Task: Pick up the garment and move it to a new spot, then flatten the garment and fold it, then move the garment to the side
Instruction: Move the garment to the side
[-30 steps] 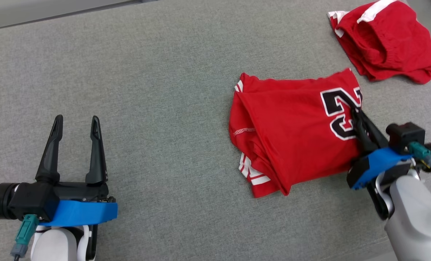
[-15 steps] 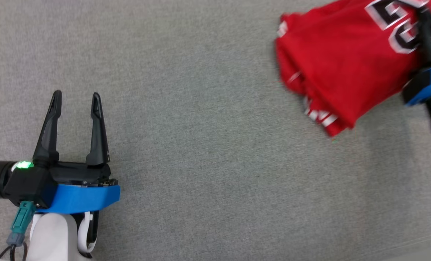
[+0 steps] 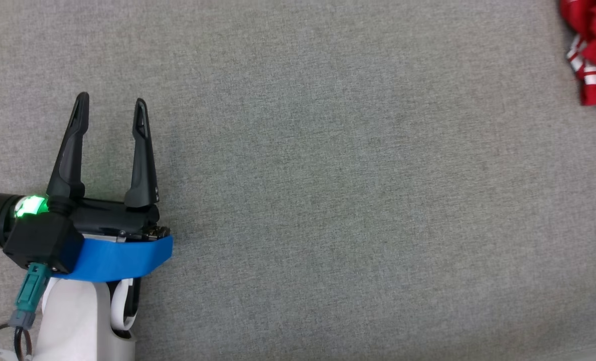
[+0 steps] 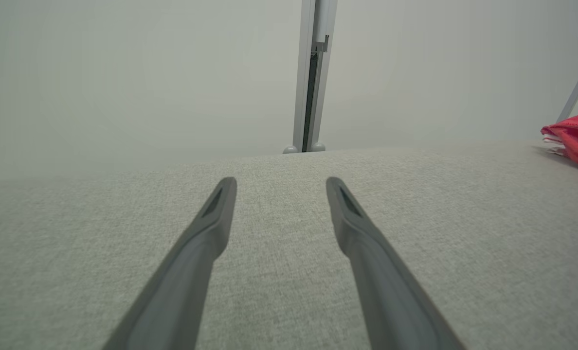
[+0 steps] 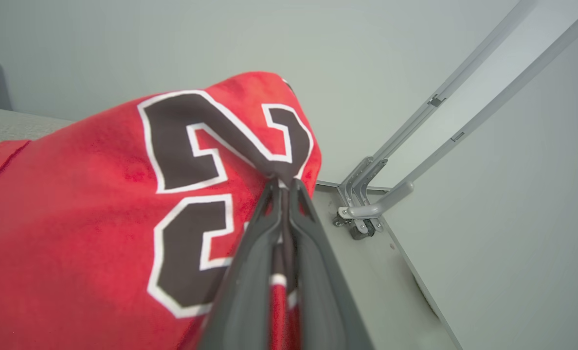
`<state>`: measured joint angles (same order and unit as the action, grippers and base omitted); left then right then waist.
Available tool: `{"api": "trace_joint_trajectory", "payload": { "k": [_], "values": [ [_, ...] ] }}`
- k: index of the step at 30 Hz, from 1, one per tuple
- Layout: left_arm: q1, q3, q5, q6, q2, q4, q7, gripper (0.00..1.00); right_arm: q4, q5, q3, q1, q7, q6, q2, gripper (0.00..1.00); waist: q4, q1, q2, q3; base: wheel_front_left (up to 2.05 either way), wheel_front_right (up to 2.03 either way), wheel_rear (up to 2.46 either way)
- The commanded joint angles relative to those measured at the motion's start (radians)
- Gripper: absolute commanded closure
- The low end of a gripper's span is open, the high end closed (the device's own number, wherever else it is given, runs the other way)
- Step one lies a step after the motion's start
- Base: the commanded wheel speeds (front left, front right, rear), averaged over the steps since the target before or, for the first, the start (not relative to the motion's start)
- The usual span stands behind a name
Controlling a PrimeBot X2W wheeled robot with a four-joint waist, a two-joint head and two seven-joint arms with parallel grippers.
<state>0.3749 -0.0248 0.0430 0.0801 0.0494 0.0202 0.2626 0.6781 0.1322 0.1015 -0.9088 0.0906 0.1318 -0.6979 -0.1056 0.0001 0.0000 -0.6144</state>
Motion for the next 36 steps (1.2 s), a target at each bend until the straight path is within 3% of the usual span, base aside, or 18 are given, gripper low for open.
{"api": "trace_joint_trajectory", "payload": {
  "k": [1,6,7,8,14,21,36],
  "values": [
    [0.02,-0.001,-0.004,0.002,0.003,0.006,0.003,0.0,0.013,-0.007,0.017,-0.013,-0.009,-0.002,-0.024,1.0,0.005,-0.0001,0.0,-0.011,0.0,0.0,0.0],
    [0.026,0.003,-0.01,0.004,0.004,0.009,0.003,0.0,0.047,-0.021,0.039,-0.027,-0.017,-0.002,-0.049,1.0,0.009,-0.0001,0.0,-0.027,0.0,0.0,0.0],
    [0.027,0.006,-0.011,0.003,0.004,0.009,0.003,0.0,0.072,-0.03,0.053,-0.033,-0.015,-0.002,-0.044,0.21,0.008,-0.0001,0.0,-0.03,0.0,0.0,0.0],
    [0.028,0.005,-0.011,0.003,0.004,0.007,0.003,0.0,0.082,-0.035,0.056,-0.034,-0.013,-0.002,-0.04,0.0,0.008,-0.0001,0.0,-0.03,0.0,0.0,0.0],
    [0.029,0.01,-0.009,0.002,0.004,-0.004,0.003,0.0,0.087,-0.099,0.097,-0.044,0.075,-0.002,-0.01,0.0,0.01,-0.0001,0.0,-0.003,0.0,0.0,0.0],
    [-0.026,0.026,0.007,-0.009,0.004,-0.022,0.003,0.0,-0.003,-0.144,0.094,0.006,0.15,-0.002,0.099,0.0,0.013,-0.0001,0.0,0.094,0.0,0.0,0.0],
    [-0.17,0.056,0.045,-0.036,0.003,-0.073,0.003,0.0,-0.227,-0.069,-0.119,0.253,0.174,-0.002,0.39,0.0,0.068,-0.0001,0.0,0.337,0.0,0.0,0.0]
  ]
}}
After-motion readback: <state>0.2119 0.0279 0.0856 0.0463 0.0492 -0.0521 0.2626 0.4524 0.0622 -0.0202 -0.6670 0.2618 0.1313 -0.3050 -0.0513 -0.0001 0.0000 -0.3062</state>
